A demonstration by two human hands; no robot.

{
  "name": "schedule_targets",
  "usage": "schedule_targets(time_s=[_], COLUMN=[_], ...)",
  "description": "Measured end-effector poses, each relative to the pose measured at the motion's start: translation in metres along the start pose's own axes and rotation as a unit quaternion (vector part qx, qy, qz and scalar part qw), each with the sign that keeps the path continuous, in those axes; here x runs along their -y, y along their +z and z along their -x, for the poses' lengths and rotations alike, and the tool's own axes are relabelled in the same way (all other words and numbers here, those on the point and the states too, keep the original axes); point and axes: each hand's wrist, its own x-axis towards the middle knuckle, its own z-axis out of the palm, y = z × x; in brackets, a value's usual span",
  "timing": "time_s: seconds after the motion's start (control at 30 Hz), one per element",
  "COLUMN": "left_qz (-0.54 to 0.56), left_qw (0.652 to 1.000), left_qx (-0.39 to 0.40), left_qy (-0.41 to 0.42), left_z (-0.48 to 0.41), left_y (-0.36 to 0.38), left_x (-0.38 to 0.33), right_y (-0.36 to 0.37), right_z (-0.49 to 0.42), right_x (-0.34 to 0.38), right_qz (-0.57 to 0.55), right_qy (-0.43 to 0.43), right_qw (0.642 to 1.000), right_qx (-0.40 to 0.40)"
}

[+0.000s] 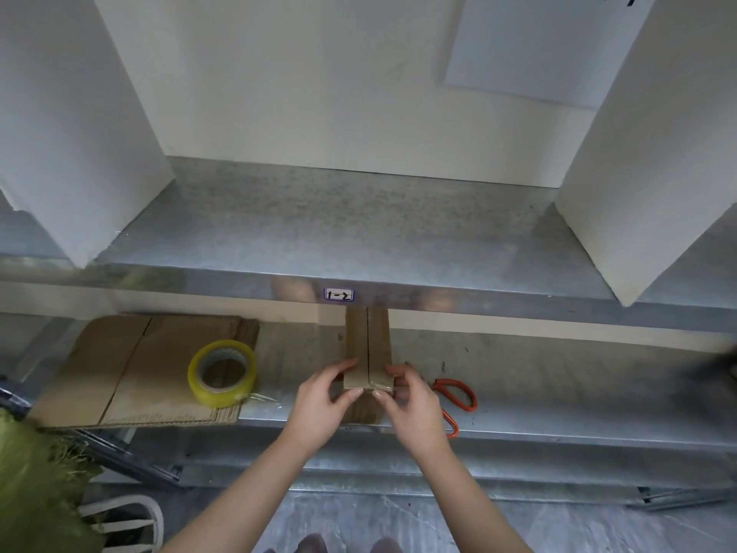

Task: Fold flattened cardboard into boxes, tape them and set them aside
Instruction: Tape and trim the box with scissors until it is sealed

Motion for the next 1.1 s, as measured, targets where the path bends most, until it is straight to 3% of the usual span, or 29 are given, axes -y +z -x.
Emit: schedule_targets(time_s=[0.2, 0.5, 0.7, 0.8, 0.87, 0.93, 1.1], left_qz=[0.125, 0.134, 0.117, 0.124, 0.118, 0.11, 0.094], left_qw=[0.99, 0.98, 0.986, 0.986, 0.99, 0.991, 0.99], left_qx=[0.047, 0.122, 0.049, 0.069, 0.022, -0.012, 0.007], left_qy=[-0.049, -0.083, -0.108, -0.084, -0.072, -0.07, -0.103], left_z=[0.022, -0.004, -0.049, -0.051, -0.049, -0.045, -0.024], left_y=[0.003, -0.009, -0.04, -0.041, -0.04, -0.041, -0.047], left_x=[-0.008, -0.004, 0.006, 0.005, 0.004, 0.004, 0.012], right_y=[-0.004, -0.002, -0.025, -0.023, -0.019, -0.019, -0.023], right_z=[0.012, 0.007, -0.009, -0.011, -0.009, -0.005, -0.003], right_x=[-0.005, -0.003, -0.006, -0.013, -0.017, -0.013, -0.007], right_qz=[-0.042, -0.111, -0.121, -0.083, -0.049, -0.062, -0.107], right_qy=[0.017, 0.045, 0.075, 0.084, 0.099, 0.128, 0.111], right_qw=[0.999, 0.993, 0.984, 0.992, 0.993, 0.988, 0.988], right_qx=[0.003, -0.015, 0.103, 0.043, -0.038, -0.067, 0.017])
